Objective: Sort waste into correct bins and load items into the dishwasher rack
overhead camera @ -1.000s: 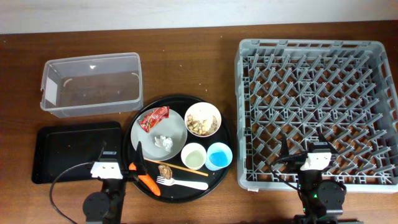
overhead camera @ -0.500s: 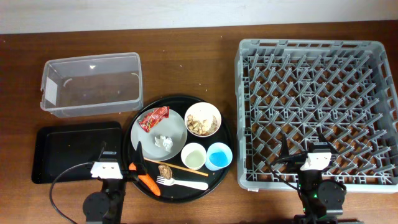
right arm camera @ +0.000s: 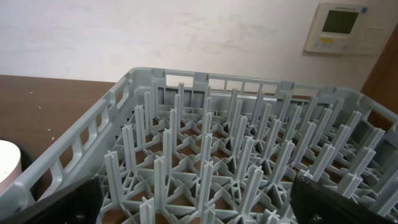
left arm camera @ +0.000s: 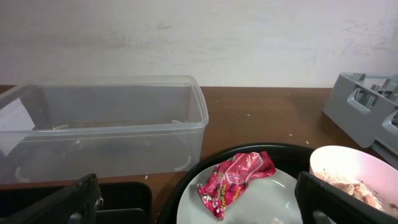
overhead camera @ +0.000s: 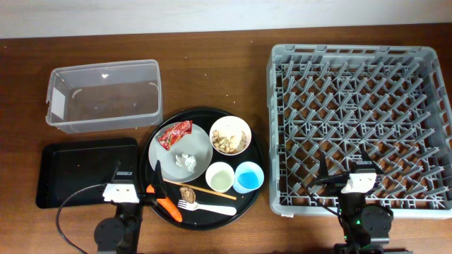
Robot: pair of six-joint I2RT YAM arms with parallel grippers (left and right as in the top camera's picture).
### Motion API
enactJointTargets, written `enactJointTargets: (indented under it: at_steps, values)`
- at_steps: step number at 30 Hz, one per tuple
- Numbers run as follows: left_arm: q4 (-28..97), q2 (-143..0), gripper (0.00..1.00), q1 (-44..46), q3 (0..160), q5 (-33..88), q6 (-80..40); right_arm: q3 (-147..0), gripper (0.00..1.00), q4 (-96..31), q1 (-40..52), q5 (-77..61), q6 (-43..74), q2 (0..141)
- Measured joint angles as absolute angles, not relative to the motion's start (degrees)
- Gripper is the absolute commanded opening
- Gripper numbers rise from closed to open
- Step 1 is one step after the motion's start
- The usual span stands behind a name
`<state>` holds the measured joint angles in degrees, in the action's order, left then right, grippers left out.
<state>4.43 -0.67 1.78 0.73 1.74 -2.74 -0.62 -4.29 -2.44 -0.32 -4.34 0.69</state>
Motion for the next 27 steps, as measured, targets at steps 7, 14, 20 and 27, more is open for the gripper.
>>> enactJointTargets:
  at_steps: [7,14,20,27]
  values:
    - [4.8,-0.7,0.99,1.8,0.9,2.9,-2.7,-0.8,0.98,-4.6,-2.4,-2.3,2.9,0.7]
    - [17.6,-3.3,0.99,1.8,8.2,6.1,-3.0,-8.3,0.98,-19.4,-2.4,-5.3,5.6,1.1]
    - [23.9,-13.6,0.99,1.8,19.0,8.0,-3.0,-20.3,0.98,-31.1,-2.4,-6.1,6.1,8.1]
    - [34.9,-36.9,0.99,1.8,37.3,10.1,-3.0,-35.4,0.98,-45.8,-2.4,-6.6,6.1,28.1]
